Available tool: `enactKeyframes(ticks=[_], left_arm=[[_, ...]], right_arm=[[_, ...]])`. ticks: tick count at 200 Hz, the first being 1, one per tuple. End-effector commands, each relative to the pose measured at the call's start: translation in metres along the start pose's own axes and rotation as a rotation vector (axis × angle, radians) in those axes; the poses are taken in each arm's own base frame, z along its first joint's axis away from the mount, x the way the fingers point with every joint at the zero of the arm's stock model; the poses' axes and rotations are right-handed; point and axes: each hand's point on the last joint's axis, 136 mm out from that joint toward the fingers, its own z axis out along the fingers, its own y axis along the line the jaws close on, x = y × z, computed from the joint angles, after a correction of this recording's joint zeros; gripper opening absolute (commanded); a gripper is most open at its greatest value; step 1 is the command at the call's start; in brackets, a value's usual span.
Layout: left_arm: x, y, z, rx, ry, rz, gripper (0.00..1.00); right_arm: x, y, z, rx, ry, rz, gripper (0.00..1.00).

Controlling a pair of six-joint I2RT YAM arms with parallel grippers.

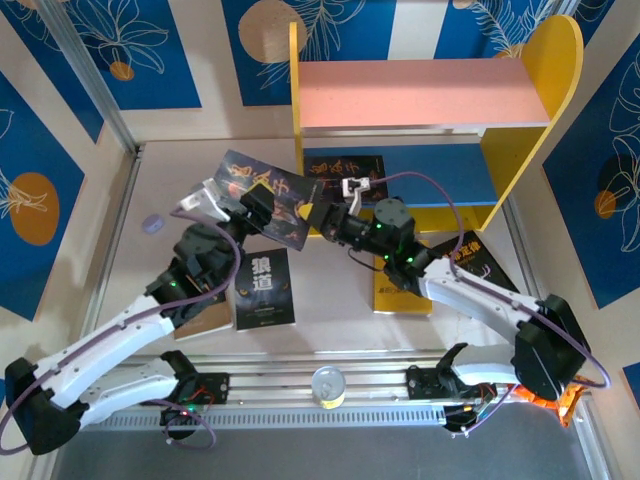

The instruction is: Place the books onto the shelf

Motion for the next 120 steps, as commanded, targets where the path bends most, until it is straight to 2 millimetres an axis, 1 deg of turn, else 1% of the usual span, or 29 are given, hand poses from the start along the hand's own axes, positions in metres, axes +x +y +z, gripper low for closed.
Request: enactKeyframes(ticks=[1,28,44,77,101,120], left_arm=[[-0.009,-0.005,-0.011,0.011,0.109,0.173,0.86],[-0.007,-0.004,-0.014,0.02,0.225,0.224,0.87],[-0.005,-0.01,-0.017,0.047,0.291,0.26,0.88],[-0.003,-0.008,-0.019,0.035,0.326,0.292,0.88],[0.003,-0.008,-0.015,0.039,0.355,0.306,0.87],[0.009,-0.006,-0.012,0.031,0.383,0.314,0.87]], right_arm=[[0.002,0.021,-0.024,-0.026,0.11,-0.144,0.04],[-0.009,0.024,-0.054,0.016,0.195,-0.18,0.02],[-0.014,0.028,-0.072,0.02,0.217,-0.197,0.02],[-0.022,0.028,-0.11,0.031,0.21,-0.201,0.01],[-0.031,0.022,-0.133,0.032,0.185,-0.181,0.01],[-0.041,0.014,-0.146,0.03,0.164,-0.165,0.01]])
